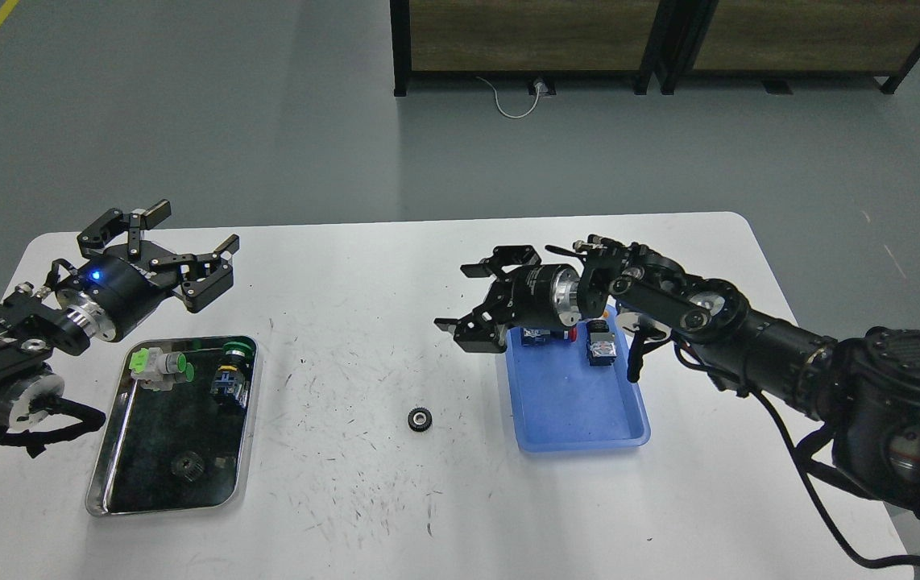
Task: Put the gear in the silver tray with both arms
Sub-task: 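Withdraw the right gripper upward, then lower the left gripper onto the second gear and grasp it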
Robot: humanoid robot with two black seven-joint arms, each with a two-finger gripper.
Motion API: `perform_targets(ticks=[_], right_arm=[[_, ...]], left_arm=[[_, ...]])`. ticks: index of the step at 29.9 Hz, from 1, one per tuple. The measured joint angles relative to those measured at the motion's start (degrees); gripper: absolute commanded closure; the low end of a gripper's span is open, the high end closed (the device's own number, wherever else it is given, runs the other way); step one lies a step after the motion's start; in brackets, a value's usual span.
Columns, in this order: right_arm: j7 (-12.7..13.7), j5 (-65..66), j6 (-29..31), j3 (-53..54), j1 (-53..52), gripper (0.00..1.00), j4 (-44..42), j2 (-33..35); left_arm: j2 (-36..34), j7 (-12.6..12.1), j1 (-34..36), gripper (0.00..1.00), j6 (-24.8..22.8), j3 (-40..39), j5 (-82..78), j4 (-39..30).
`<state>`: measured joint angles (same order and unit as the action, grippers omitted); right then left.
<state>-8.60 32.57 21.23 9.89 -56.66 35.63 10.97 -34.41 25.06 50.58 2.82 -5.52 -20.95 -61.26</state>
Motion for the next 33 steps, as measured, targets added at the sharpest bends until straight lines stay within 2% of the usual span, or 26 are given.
perform_targets(ticks=[7,13,21,33], right_arm=[[0.1,-1.9,0.0,5.7,-2.4,0.07,0.1,8.8],[0.2,-2.2,-0.6,7.6,-2.9,0.07,-0.1,12.9],[0.3,-2.3,-1.6,7.7,-3.3,0.07,-0.5,14.1],[0.4,-2.3,-2.1,7.7,-3.2,0.07,-1.1,13.7]], left_arm=[[11.4,0.2,-0.2,0.02,0.4,4.2,-2.4,2.3],[18.4,0.4,-2.5,0.02,0.4,8.7,-3.7,2.8],[22.6,0.4,-7.5,0.02,0.4,9.9,-6.2,4.0],[32.4,0.7,-10.5,0.02,2.1,13.1,-7.8,14.9]])
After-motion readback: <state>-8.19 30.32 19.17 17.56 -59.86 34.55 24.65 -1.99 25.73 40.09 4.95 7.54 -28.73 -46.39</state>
